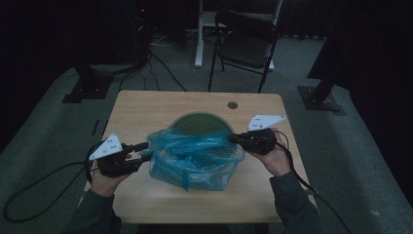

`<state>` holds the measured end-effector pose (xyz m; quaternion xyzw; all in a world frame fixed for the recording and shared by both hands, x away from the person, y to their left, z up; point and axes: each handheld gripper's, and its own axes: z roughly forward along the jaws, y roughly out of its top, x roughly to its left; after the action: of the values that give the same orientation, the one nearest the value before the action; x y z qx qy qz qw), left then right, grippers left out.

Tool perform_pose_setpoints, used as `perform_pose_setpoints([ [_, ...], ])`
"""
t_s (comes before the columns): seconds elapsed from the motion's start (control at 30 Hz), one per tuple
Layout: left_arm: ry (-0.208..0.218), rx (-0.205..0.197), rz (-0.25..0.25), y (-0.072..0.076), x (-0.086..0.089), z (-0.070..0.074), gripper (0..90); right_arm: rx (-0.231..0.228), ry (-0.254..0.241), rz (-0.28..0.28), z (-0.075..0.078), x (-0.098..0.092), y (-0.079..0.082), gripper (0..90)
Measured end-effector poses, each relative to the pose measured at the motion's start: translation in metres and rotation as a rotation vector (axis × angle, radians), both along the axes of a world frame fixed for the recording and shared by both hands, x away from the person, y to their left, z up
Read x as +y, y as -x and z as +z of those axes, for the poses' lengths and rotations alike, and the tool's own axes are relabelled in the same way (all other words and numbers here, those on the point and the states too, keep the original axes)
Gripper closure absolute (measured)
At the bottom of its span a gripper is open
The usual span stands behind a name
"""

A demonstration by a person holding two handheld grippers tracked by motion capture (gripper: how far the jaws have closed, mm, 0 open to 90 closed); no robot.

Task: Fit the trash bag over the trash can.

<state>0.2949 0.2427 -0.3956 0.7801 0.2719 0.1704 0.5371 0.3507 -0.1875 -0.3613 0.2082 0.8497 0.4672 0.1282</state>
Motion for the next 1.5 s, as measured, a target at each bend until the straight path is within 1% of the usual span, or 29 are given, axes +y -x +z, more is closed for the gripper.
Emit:
perform_pose_setpoints([
  [0.13, -0.008, -0.012, -0.001, -0.006, -0.007, 0.004, 52.8, -0.004, 0.006, 0.003, 0.0, 0.001, 0.001, 88.6],
  [0.23, 0.002, -0.02, -0.012, -0.006, -0.007, 0.007, 52.0, -0.008, 0.007, -0.002, 0.0, 0.0, 0.002, 88.6],
  [0.3, 0.001, -0.022, -0.01, -0.006, -0.007, 0.008, 51.9, -0.009, 0.007, -0.003, 0.001, -0.001, 0.002, 88.6],
  [0.47, 0.009, 0.002, -0.011, -0.002, 0.003, 0.007, 51.7, -0.011, 0.006, -0.005, 0.001, -0.002, 0.003, 88.6],
  [0.6, 0.006, 0.036, -0.037, 0.0, 0.009, 0.003, 50.5, -0.008, 0.01, -0.007, 0.001, -0.001, 0.002, 88.6],
  [0.7, 0.011, 0.056, -0.06, 0.001, 0.014, 0.0, 50.4, -0.008, 0.012, -0.008, 0.0, -0.001, 0.0, 88.6],
  [0.87, 0.048, 0.065, -0.099, 0.004, 0.022, -0.002, 49.5, -0.005, 0.015, -0.009, 0.0, 0.0, 0.0, 88.6],
  [1.03, 0.054, 0.063, -0.13, 0.005, 0.026, 0.0, 49.4, -0.008, 0.016, -0.011, 0.001, -0.001, 0.0, 88.6],
  [1.1, 0.057, 0.062, -0.132, 0.005, 0.026, 0.0, 49.5, -0.008, 0.015, -0.012, 0.001, -0.002, 0.0, 88.7],
  [1.2, 0.077, 0.066, -0.137, 0.006, 0.034, 0.001, 49.5, -0.009, 0.013, -0.014, 0.001, -0.004, 0.0, 88.7],
  [1.3, 0.077, 0.066, -0.137, 0.006, 0.034, 0.001, 49.5, -0.009, 0.011, -0.015, 0.001, -0.005, 0.0, 88.6],
  [1.33, 0.107, 0.066, -0.134, 0.007, 0.042, 0.002, 49.5, -0.009, 0.011, -0.015, 0.001, -0.005, 0.0, 88.6],
  [1.5, 0.124, 0.062, -0.142, 0.007, 0.047, 0.004, 49.5, -0.004, 0.014, -0.02, -0.001, -0.007, 0.0, 88.7],
])
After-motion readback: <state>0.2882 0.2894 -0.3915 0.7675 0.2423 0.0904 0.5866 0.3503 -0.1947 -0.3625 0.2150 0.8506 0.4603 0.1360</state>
